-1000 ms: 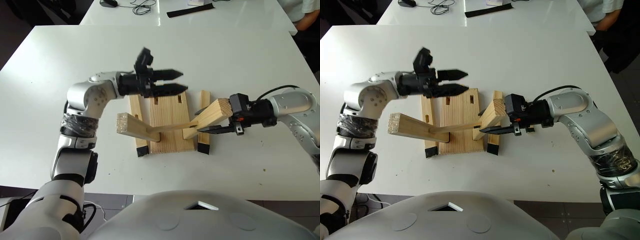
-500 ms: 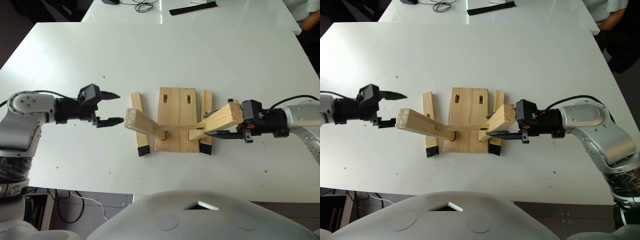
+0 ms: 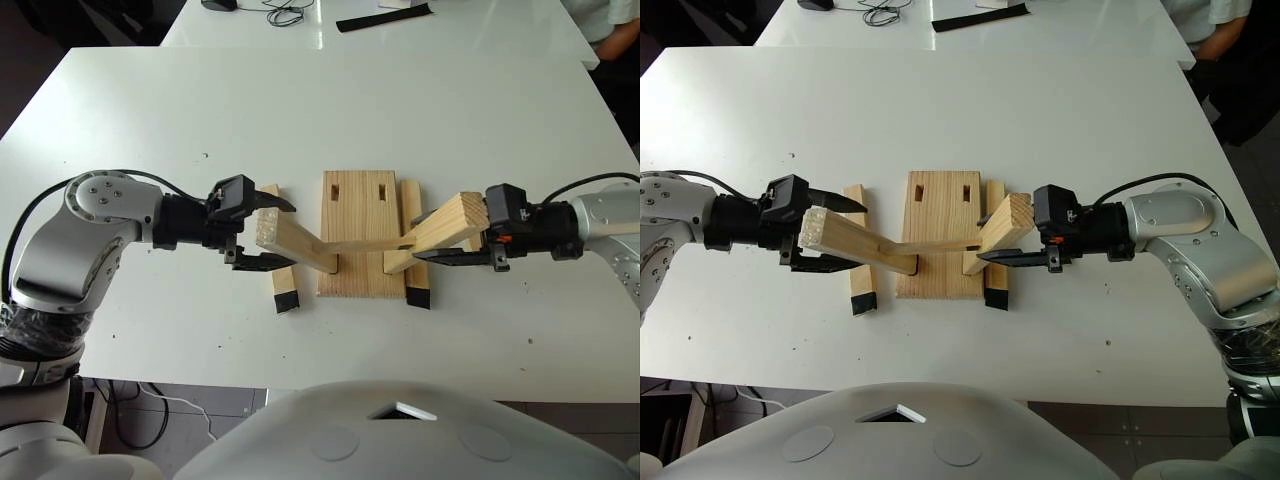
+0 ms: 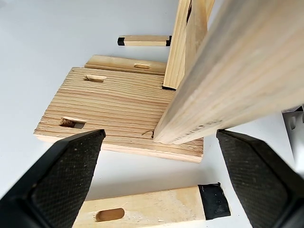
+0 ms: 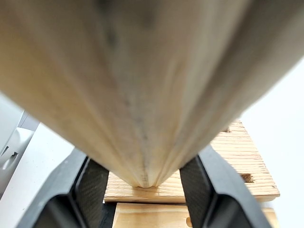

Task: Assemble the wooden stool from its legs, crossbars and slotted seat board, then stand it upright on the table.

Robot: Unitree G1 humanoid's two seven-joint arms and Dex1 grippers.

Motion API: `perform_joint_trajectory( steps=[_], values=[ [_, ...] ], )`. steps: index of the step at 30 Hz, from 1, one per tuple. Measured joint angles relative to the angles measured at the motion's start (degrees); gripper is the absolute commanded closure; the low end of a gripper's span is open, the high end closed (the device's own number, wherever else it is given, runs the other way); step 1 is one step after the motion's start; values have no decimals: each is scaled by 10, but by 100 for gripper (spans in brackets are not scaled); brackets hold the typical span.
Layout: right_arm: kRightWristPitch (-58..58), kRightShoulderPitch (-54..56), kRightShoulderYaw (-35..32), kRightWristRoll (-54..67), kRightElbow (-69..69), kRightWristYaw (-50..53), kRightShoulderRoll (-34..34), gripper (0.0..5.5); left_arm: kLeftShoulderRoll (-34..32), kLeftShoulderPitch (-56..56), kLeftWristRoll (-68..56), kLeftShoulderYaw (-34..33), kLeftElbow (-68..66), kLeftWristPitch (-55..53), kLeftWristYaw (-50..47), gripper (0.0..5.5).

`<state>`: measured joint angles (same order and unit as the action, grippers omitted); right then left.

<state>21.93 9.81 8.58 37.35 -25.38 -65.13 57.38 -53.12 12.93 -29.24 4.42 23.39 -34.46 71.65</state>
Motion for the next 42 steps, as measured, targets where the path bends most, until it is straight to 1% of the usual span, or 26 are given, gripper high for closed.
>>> perform_joint_trajectory(
  steps=[8,14,20,21,23,24,26,33,38,42],
  values=[
    [-1,4,3,-2,12,-5,-5,347,8,17,1,3,0,-52,0,116],
    [-8,-1,0,-5,31,32,-13,347,40,41,26,3,-19,-71,-55,116],
    [6,4,-4,-16,42,69,-31,347,79,44,50,-5,-35,-67,-106,116],
    [9,6,-4,-18,42,70,-32,310,84,44,55,-5,-39,-59,-107,116],
    [15,7,0,-34,42,75,-31,288,86,44,57,-5,-41,-50,-106,116],
    [33,1,12,-60,46,80,-32,272,101,44,56,4,-41,-43,-98,116],
    [43,-2,22,-65,49,74,-32,235,112,44,56,12,-44,-31,-89,116],
    [51,-1,23,-96,56,65,-45,235,123,45,56,17,-57,-16,-78,116],
    [36,-1,22,-134,75,67,-58,235,130,50,56,16,-57,-12,-77,116],
    [25,-5,24,-166,104,84,-80,235,137,86,14,-7,-57,-24,-68,116]
  ],
)
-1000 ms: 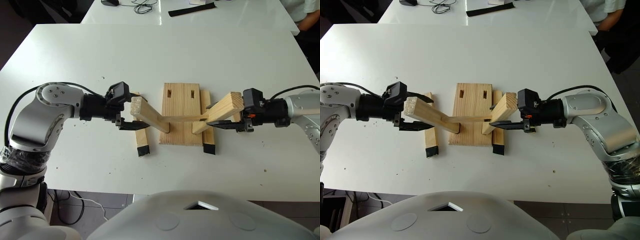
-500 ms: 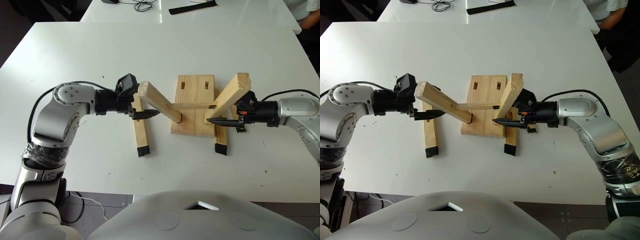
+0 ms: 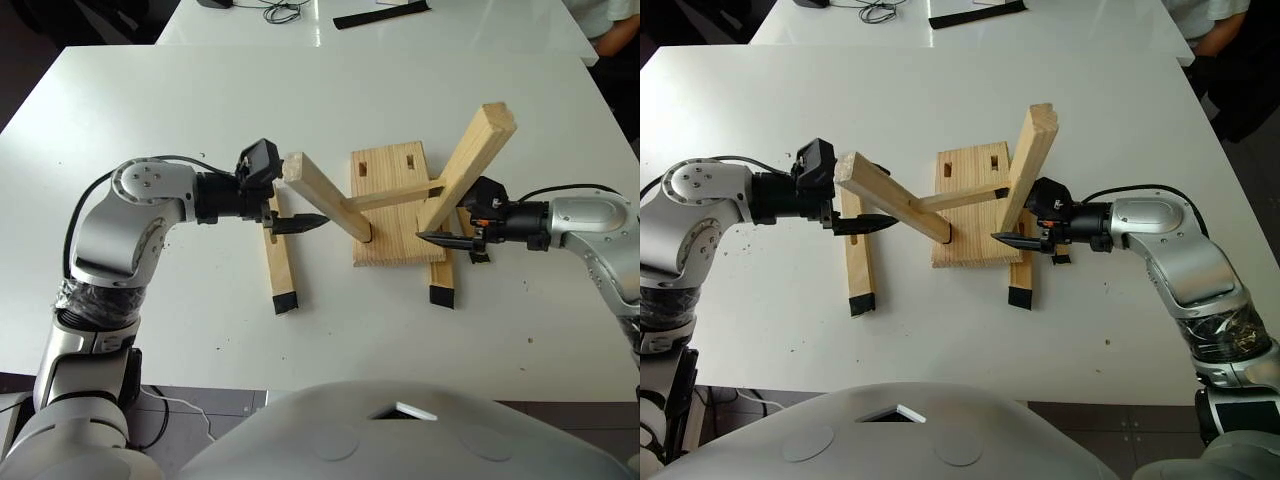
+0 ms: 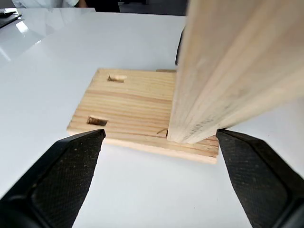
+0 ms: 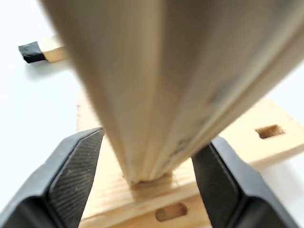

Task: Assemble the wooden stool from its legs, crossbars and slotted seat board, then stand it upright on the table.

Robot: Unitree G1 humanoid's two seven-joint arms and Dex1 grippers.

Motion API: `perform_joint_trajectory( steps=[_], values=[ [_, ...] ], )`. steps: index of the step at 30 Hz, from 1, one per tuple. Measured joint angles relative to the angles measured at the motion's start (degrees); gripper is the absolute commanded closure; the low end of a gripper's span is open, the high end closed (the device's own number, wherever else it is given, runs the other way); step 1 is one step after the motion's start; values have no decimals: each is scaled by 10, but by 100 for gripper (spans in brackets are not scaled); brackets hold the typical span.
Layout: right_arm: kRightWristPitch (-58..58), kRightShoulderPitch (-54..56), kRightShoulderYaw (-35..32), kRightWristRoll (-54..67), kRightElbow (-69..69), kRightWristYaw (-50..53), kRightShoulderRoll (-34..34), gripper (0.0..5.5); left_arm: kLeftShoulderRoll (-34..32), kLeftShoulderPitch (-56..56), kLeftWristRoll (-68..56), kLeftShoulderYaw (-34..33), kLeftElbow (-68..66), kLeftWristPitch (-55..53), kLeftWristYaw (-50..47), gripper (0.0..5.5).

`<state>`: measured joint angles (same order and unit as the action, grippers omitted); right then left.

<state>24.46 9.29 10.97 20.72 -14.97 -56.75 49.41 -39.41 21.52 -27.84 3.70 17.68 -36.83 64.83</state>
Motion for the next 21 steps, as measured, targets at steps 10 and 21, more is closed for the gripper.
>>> perform_joint_trajectory(
  steps=[10,21],
  values=[
    [-20,-22,44,-35,0,27,-84,235,-3,70,-88,-16,18,-1,35,116],
    [-21,-42,4,-39,-37,30,-80,235,-53,-42,78,39,-109,176,60,116]
  ],
)
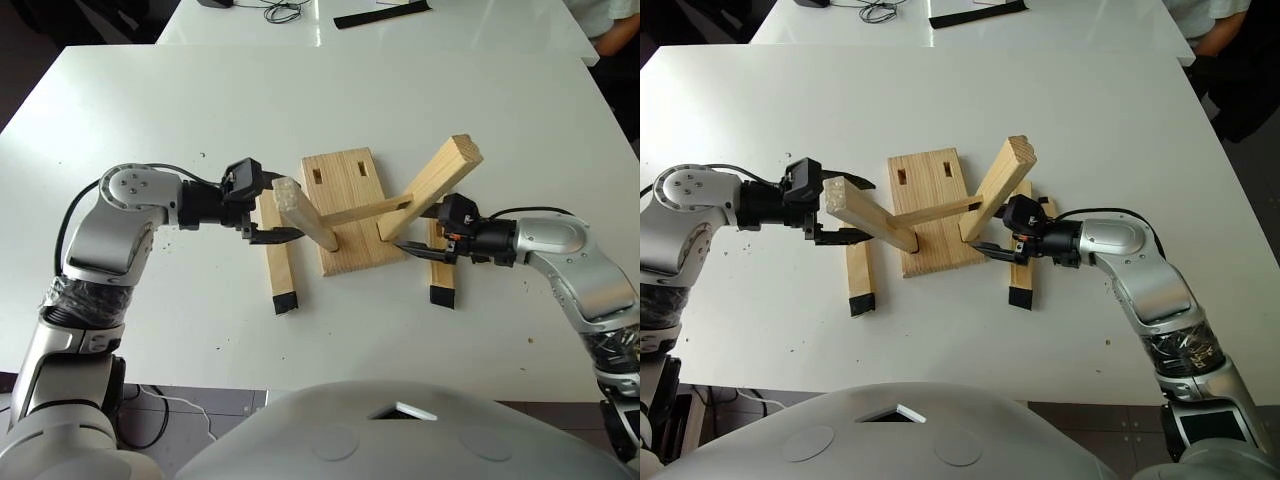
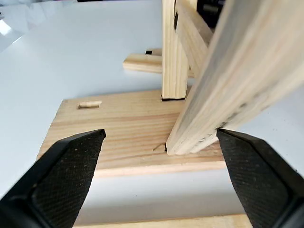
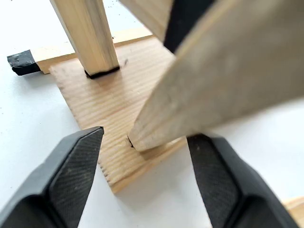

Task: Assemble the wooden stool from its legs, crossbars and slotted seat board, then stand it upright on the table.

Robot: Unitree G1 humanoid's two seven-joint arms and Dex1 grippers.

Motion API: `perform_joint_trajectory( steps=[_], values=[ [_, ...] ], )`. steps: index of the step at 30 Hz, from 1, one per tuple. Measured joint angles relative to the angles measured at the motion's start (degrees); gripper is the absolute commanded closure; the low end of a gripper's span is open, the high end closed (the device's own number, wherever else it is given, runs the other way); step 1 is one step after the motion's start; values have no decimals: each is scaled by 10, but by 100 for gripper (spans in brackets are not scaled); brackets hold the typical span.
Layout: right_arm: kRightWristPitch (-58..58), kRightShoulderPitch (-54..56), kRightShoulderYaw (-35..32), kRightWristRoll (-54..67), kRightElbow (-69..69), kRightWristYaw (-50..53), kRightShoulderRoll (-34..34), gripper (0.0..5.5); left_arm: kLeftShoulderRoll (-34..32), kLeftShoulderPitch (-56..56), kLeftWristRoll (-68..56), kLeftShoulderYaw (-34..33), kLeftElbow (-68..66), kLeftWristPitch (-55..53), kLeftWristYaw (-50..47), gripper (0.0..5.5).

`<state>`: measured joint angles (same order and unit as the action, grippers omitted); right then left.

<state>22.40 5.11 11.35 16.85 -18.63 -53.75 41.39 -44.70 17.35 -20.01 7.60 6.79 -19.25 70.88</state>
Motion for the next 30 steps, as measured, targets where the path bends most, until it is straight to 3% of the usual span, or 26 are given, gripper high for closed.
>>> perform_joint_trajectory(
  steps=[9,18,24,30],
  values=[
    [15,-30,-10,-11,-45,5,24,235,3,-7,16,5,-15,28,-9,116],
    [28,-191,-86,3,-132,-57,145,235,-4,-90,45,11,26,53,-33,116],
    [113,-168,-162,162,-233,4,86,329,29,-119,29,14,88,11,-78,116],
    [188,-110,-162,246,-300,130,26,333,55,-114,16,17,108,-25,-108,116]
  ],
)
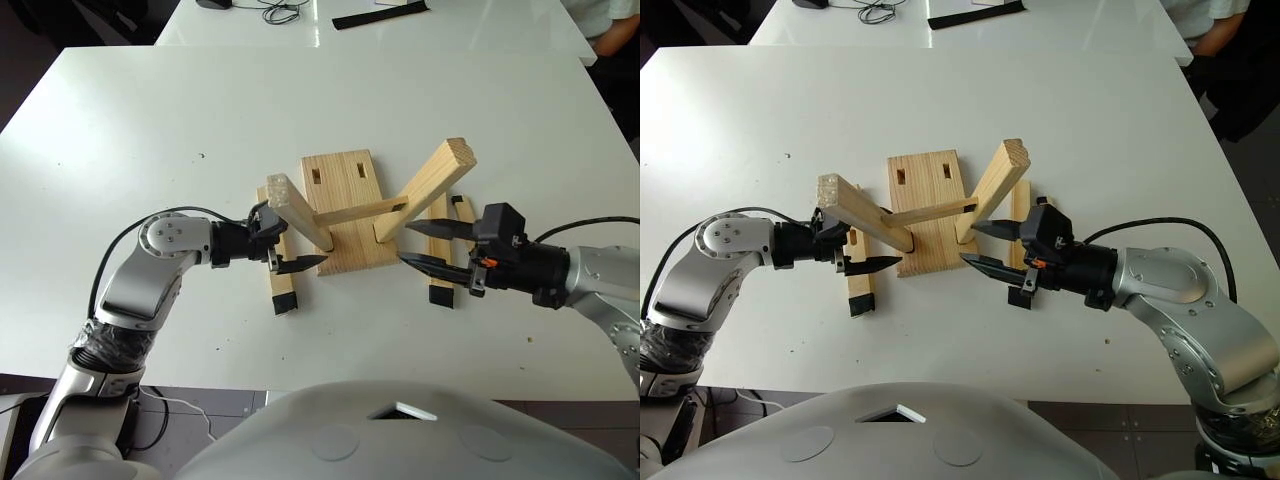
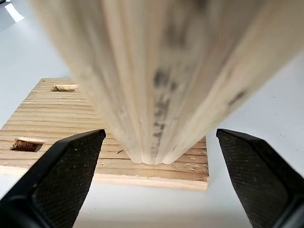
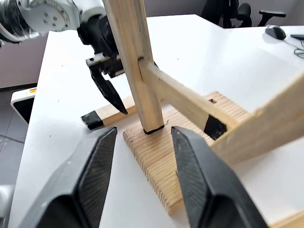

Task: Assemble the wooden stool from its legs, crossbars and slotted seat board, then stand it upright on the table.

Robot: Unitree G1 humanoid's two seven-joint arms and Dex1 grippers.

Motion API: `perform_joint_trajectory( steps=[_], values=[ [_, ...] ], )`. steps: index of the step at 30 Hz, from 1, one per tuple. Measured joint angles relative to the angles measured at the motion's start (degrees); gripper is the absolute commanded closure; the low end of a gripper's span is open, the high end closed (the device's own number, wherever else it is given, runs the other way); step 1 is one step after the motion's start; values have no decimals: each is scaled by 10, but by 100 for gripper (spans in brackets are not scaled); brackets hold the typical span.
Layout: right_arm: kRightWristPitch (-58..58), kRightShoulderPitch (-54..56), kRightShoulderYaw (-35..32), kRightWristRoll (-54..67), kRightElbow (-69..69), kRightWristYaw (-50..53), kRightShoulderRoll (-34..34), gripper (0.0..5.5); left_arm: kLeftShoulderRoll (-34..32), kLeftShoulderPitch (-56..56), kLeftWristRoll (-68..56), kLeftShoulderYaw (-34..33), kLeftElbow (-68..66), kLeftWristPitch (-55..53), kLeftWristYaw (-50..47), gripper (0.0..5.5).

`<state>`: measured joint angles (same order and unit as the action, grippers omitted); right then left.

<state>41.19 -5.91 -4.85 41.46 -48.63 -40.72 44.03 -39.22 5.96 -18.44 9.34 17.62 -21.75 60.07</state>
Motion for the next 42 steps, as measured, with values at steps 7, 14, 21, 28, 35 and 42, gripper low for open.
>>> perform_joint_trajectory(
  steps=[7,14,21,28,35,42],
  values=[
    [34,50,63,-21,-42,163,-87,405,21,4,-23,1,29,-39,-22,116],
    [33,65,161,-125,-51,290,-177,466,11,4,-43,3,57,-57,-10,116],
    [9,100,191,-188,-63,332,-227,547,-7,26,-42,0,25,-45,5,116],
    [-59,6,299,-258,28,293,-189,547,-8,32,-41,3,18,-41,13,116],
    [-85,-1,281,-245,39,265,-208,547,-8,50,-41,5,8,-41,16,116],
    [-70,75,185,-161,-28,255,-249,547,-4,50,-41,5,6,-39,8,116]
  ],
)
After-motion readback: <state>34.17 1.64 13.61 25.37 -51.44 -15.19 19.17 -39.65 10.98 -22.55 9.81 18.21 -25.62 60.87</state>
